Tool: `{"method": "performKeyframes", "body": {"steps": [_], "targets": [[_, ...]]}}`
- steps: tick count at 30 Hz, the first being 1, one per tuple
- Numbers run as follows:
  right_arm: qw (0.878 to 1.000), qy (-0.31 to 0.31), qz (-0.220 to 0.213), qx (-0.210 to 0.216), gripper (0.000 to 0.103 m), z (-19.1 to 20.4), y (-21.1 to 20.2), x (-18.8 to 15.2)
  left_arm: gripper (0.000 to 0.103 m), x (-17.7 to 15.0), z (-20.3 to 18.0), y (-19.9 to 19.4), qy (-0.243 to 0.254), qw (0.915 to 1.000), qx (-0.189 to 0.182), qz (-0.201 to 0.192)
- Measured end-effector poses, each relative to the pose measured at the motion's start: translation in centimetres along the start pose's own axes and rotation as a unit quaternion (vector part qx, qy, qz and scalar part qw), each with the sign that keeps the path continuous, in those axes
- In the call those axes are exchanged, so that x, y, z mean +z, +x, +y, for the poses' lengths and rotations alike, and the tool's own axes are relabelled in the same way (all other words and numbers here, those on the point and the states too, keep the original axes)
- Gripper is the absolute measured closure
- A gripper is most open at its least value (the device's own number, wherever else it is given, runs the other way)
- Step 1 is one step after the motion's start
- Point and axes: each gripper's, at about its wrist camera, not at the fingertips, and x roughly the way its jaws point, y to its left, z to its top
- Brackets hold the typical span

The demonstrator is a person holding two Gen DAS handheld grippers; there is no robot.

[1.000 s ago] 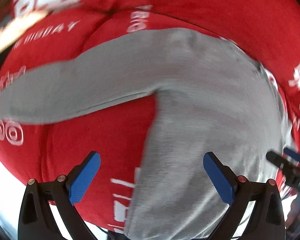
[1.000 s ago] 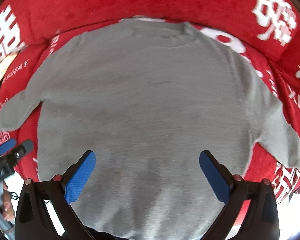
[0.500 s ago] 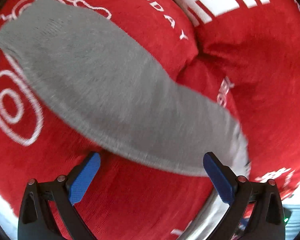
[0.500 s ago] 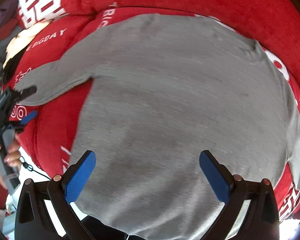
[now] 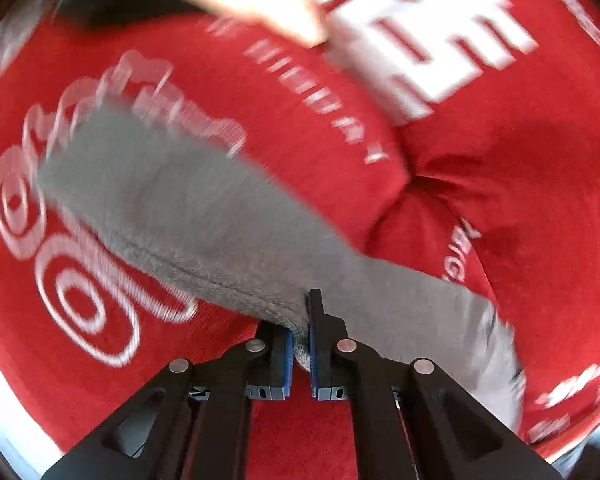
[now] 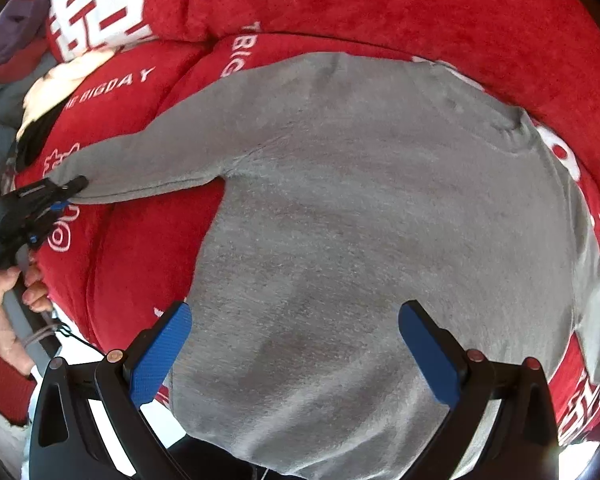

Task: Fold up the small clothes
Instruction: 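Grasp the sweater sleeve nearest the left tool with the left tool, then fold the held sleeve across the sweater body and open the left tool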

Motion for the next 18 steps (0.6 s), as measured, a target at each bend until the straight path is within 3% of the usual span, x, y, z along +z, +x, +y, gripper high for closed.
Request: {"method": "performKeyframes", "body": {"steps": [2,5,8,11,14,16,18], "targets": [[1.000,0.016,-0.003,0.002,0.000,-0.7,-0.4,-0.1,0.096,0.1,-2.6,-1.7,0.059,0.9981,-0.003,-0.021],[0.999,0.047,-0.017,0.001,0.000,-2.3,-1.4,-0.8,0.096,-0.1,-8.3,-3.6,0.143,0.9885,-0.030,-0.039],[0.996,0.087,-0.028,0.002,0.000,-4.8,-2.4,-1.7,0.096,-2.1,-14.5,-5.1,0.223,0.9712,-0.076,-0.039],[0.991,0.130,-0.043,-0.004,0.000,-8.4,-3.4,-2.5,0.096,-5.4,-21.7,-4.7,0.289,0.9494,-0.122,-0.022],[0.984,0.173,-0.044,-0.003,0.000,-12.4,-3.4,-3.5,0.096,-8.8,-26.7,-2.7,0.316,0.9363,-0.152,0.009],[0.979,0.199,-0.041,-0.004,0.000,-15.2,-3.1,-4.3,0.096,-10.9,-29.3,-0.6,0.329,0.9305,-0.157,0.031],[0.977,0.211,-0.038,-0.008,0.000,-17.0,-2.8,-5.1,0.096,-13.6,-31.2,1.9,0.350,0.9248,-0.139,0.054]]}}
